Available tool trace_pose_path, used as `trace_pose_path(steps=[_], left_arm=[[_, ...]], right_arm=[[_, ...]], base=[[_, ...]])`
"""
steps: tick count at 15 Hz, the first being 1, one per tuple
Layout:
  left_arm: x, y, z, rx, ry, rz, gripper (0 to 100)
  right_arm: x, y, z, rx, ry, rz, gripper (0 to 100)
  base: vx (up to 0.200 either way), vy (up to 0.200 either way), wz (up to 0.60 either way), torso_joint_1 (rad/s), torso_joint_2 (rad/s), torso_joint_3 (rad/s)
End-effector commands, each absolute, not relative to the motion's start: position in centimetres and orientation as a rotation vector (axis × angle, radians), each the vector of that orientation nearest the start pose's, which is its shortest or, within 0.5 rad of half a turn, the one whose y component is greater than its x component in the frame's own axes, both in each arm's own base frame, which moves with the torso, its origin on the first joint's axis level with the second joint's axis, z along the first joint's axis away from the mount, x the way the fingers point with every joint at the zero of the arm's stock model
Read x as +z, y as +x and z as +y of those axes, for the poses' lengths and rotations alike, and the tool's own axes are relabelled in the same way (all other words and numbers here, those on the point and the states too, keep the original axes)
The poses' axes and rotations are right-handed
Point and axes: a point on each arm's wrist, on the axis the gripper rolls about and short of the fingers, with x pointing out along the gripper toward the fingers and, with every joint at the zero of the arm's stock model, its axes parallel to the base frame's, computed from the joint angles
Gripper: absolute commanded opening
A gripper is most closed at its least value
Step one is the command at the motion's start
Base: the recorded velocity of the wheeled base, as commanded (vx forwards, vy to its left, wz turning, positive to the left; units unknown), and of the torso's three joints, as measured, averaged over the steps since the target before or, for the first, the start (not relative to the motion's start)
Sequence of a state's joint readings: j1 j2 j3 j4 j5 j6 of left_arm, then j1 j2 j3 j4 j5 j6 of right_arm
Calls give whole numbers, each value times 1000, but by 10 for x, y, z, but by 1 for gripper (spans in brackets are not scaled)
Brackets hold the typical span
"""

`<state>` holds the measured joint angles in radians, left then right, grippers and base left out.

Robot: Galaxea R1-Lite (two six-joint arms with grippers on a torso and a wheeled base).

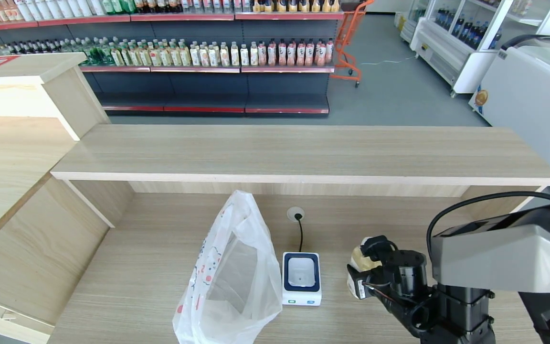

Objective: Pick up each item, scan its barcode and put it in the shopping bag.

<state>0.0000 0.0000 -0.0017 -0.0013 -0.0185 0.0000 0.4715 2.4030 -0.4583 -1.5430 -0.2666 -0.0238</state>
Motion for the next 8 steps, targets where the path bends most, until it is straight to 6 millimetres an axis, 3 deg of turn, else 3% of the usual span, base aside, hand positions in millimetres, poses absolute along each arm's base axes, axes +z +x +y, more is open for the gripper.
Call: trace_pose_path(steps=[1, 3, 5, 8], left_arm=[[76, -23, 0, -18, 0, -3, 100], [76, -23, 0, -18, 0, -3, 100], [76, -23, 0, -18, 0, -3, 100], [76, -23, 0, -18, 0, -3, 100]], right_arm=[[-19, 292, 135, 222, -148, 354, 0], [11, 300, 115, 282, -93, 290, 0], [51, 301, 83, 415, -27, 280, 0], [97, 294, 51, 734, 58, 275, 0]], base=[[0, 0, 0, 0, 0, 0], [0, 0, 0, 0, 0, 0], [0, 0, 0, 0, 0, 0], [0, 0, 0, 0, 0, 0]])
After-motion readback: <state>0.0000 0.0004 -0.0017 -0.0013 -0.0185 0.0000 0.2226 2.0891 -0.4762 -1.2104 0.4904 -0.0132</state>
